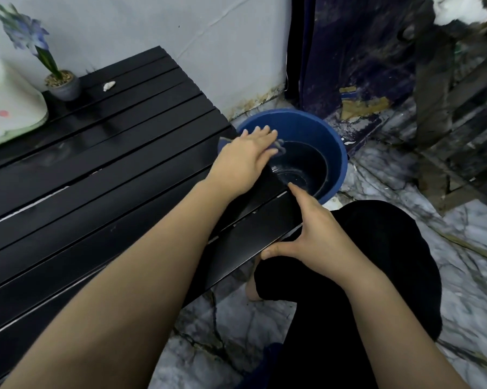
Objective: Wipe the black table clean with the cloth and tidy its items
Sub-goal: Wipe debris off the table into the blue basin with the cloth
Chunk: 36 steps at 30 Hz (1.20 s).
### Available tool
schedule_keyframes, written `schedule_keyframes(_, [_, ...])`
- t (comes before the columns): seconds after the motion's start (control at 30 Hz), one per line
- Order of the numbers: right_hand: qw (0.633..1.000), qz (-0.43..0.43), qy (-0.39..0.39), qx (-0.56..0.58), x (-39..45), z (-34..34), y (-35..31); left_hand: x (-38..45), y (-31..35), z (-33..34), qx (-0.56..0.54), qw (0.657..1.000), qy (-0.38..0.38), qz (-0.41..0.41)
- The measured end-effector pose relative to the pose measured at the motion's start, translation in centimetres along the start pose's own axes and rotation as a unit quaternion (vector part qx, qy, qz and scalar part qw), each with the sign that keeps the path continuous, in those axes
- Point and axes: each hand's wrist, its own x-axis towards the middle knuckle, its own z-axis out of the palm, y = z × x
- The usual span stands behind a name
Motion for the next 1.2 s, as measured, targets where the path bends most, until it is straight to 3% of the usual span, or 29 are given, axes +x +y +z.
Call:
schedule_keyframes(0.03, [1.0,-0.006,0.001,0.0,0.0,0.0,0.1,0.1,-0.6,-0.4,-0.032,0.999,0.016,0.006])
schedule_keyframes(0.1, [1.0,-0.012,0.007,0.009,0.0,0.1,0.2,-0.2,-2.8,-1.7,-0.053,0.991,0.121,-0.028])
schedule_keyframes(0.17, [1.0,-0.013,0.004,0.024,-0.1,0.0,0.1,-0.9,-6.1,-3.6,0.001,0.966,0.223,-0.133])
schedule_keyframes(0.27, [0.999,-0.012,-0.002,0.031,-0.1,-0.1,0.0,-3.2,-12.0,-6.5,0.126,0.897,0.223,-0.36])
schedule_keyframes(0.33, [0.999,-0.016,-0.004,0.031,0.0,-0.1,0.0,-4.2,-12.9,-6.7,0.146,0.88,0.205,-0.404])
schedule_keyframes(0.43, [0.999,-0.016,-0.003,0.036,0.0,-0.1,0.0,-3.4,-10.0,-4.5,0.117,0.924,0.2,-0.304])
schedule_keyframes(0.53, [0.999,-0.01,0.0,0.03,0.0,0.0,-0.1,-2.3,-4.9,-2.1,0.051,0.975,0.141,-0.166])
schedule_keyframes(0.67, [1.0,0.001,-0.001,-0.008,0.0,-0.1,-0.2,-2.5,-0.7,-1.0,-0.099,0.991,0.082,-0.046])
schedule_keyframes(0.73, [0.999,0.012,-0.027,-0.026,-0.3,-0.4,-0.8,-3.4,-0.8,-2.5,-0.223,0.964,0.119,-0.078])
schedule_keyframes(0.8, [0.996,0.012,-0.056,-0.067,-0.3,-0.7,-2.0,-4.9,-2.5,-4.9,-0.278,0.923,0.216,-0.155])
schedule_keyframes(0.87, [0.994,-0.025,-0.056,-0.091,0.6,-0.4,-3.3,-8.0,-5.1,-7.7,-0.209,0.903,0.301,-0.226])
schedule_keyframes(0.93, [0.987,-0.074,-0.054,-0.133,2.6,0.5,-4.5,-12.4,-8.1,-9.9,-0.083,0.897,0.334,-0.276])
schedule_keyframes(1.0, [0.972,-0.114,-0.058,-0.196,5.2,1.8,-5.1,-16.3,-11.0,-10.4,-0.004,0.906,0.281,-0.317])
schedule_keyframes(1.07, [0.959,-0.132,-0.072,-0.241,7.4,3.1,-5.0,-18.3,-11.8,-9.0,0.023,0.932,0.187,-0.308])
schedule_keyframes(1.2, [0.95,-0.152,-0.07,-0.263,9.1,3.9,-4.1,-18.9,-5.5,-4.8,-0.008,0.982,0.117,-0.15])
